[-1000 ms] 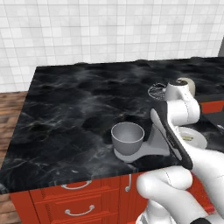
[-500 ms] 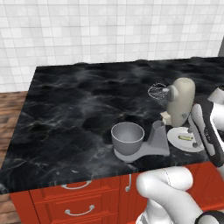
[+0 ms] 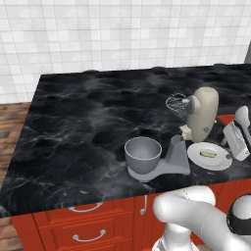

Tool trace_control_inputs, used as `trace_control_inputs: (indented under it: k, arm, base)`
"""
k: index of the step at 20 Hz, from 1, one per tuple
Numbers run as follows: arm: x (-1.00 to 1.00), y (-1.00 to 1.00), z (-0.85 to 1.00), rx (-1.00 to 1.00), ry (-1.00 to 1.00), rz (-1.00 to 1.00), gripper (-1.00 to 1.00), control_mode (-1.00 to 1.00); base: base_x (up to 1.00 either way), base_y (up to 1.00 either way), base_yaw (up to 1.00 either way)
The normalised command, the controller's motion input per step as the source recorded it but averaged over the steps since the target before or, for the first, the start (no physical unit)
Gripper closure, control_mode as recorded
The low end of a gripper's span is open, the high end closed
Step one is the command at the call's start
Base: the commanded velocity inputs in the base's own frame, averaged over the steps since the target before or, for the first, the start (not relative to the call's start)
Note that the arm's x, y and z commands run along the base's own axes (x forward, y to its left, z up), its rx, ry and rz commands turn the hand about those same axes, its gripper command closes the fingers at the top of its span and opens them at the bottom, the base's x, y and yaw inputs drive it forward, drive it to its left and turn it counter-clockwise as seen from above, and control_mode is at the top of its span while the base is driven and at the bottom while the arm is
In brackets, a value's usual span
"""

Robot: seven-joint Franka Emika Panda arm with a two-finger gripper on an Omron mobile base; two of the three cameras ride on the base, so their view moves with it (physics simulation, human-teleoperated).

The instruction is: Add butter and sugar cubes to the stand mixer bowl and then turn on the stand mixer to begin making frosting.

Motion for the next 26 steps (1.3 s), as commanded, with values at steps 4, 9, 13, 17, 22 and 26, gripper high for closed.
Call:
trace_control_inputs:
  k: [4, 9, 13, 17, 22, 26]
  arm:
    - [0.97, -0.26, -0.34, 0.08, 0.22, -0.03, -1.0, -1.0]
    - [0.79, -0.36, -0.54, 0.11, 0.25, -0.05, -1.0, -1.0]
    - [0.57, -0.39, -0.53, 0.19, 0.21, -0.03, -1.0, -1.0]
    - [0.24, -0.29, -0.39, 0.18, 0.03, 0.0, -1.0, -1.0]
    - [0.3, -0.32, -0.22, 0.09, 0.0, 0.0, -1.0, -1.0]
    - [0.37, -0.21, -0.15, 0.05, 0.0, 0.0, -1.0, -1.0]
  base:
    - [0.0, 0.0, 0.0]
    - [0.0, 0.0, 0.0]
    - [0.0, 0.0, 0.0]
    - [0.0, 0.0, 0.0]
    - [0.0, 0.0, 0.0]
    - [0.0, 0.0, 0.0]
